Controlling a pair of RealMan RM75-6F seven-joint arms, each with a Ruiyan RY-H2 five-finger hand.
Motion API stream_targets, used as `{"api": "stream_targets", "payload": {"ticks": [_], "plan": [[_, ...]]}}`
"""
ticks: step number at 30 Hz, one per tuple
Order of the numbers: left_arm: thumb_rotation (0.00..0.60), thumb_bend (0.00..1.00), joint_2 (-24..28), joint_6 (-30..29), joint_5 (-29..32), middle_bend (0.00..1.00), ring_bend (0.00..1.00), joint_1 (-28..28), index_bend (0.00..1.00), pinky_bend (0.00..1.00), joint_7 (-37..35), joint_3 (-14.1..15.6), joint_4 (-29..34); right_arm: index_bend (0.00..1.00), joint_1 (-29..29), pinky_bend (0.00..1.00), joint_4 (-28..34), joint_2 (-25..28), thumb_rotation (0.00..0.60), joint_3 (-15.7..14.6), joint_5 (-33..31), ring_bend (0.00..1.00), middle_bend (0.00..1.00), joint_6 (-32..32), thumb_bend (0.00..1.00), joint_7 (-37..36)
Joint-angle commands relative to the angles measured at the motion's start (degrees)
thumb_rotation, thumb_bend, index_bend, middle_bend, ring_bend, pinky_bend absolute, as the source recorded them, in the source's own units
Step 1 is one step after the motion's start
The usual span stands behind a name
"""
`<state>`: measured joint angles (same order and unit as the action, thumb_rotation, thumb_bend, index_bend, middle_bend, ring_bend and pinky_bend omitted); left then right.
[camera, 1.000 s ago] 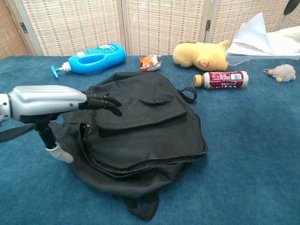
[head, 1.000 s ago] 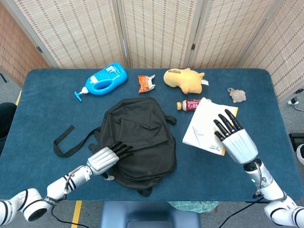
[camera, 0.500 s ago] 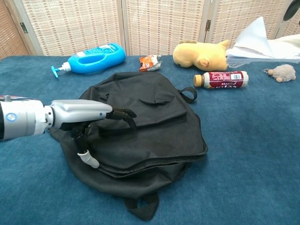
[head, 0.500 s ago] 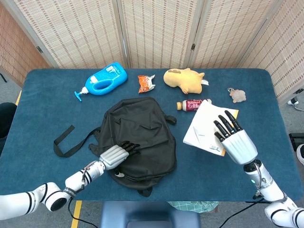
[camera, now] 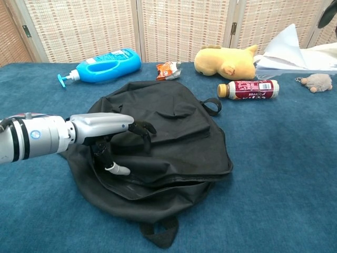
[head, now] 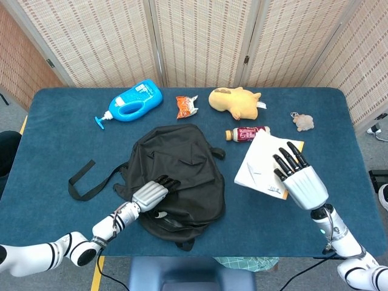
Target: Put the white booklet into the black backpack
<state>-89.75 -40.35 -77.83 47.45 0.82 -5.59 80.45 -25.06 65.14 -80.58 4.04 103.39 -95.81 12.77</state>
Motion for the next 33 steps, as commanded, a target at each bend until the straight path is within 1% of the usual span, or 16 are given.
{"api": "stream_targets", "payload": {"ticks": [1, 5, 8, 13, 18, 24, 28, 33], "plan": [[0.600, 0.44, -0.8, -0.8, -0.3, 0.17, 0.15, -0.4, 0.45, 0.00, -1.0, 0.6, -0.7, 0.75, 0.1, 0.16, -0.3, -0.2, 0.600, 0.2, -0.1, 0.24, 0.38, -0.1, 0.37, -0.3], [0.600, 0.51, -2.2, -3.3, -2.0, 0.22, 0.19, -1.2, 0.52, 0.00, -2.6, 1.1, -1.9, 0.75, 0.2, 0.16, -0.7, -0.3, 0.600, 0.4, 0.0, 0.24, 0.38, -0.5, 0.37, -0.8], [0.600, 0.54, -3.0, -5.2, -3.0, 0.25, 0.21, -1.8, 0.57, 0.00, -4.0, 1.2, -2.9, 0.75, 0.3, 0.16, -0.6, -0.3, 0.600, 0.7, 0.1, 0.24, 0.38, -1.3, 0.37, -1.4], [0.600, 0.57, -2.8, -8.2, -3.9, 0.27, 0.23, -2.6, 0.59, 0.00, -7.7, 0.5, -3.1, 0.75, 0.6, 0.16, 0.7, 0.5, 0.600, 0.6, 1.6, 0.24, 0.38, -3.7, 0.37, -2.6], [0.600, 0.58, -0.1, -9.2, -3.2, 0.27, 0.24, -2.3, 0.59, 0.00, -11.8, -1.9, -1.9, 0.75, 1.1, 0.16, 3.9, 1.4, 0.600, -0.3, 5.0, 0.24, 0.38, -6.9, 0.37, -4.4], [0.600, 0.58, 3.4, -5.7, 1.3, 0.27, 0.24, -0.4, 0.58, 0.01, -16.3, -5.9, -1.2, 0.75, 1.0, 0.16, 7.7, 2.5, 0.600, -1.7, 10.6, 0.25, 0.38, -10.0, 0.37, -4.7], [0.600, 0.58, 4.6, -0.7, 6.1, 0.27, 0.24, 2.0, 0.58, 0.02, -17.4, -8.3, -3.4, 0.75, 0.6, 0.16, 10.7, 3.1, 0.600, -2.9, 14.3, 0.25, 0.38, -10.2, 0.37, -4.5], [0.600, 0.58, 4.9, 4.9, 12.4, 0.27, 0.24, 4.8, 0.57, 0.02, -17.0, -10.5, -6.7, 0.75, 0.2, 0.16, 12.3, 2.9, 0.600, -4.2, 18.5, 0.25, 0.38, -9.9, 0.37, -4.2]]}}
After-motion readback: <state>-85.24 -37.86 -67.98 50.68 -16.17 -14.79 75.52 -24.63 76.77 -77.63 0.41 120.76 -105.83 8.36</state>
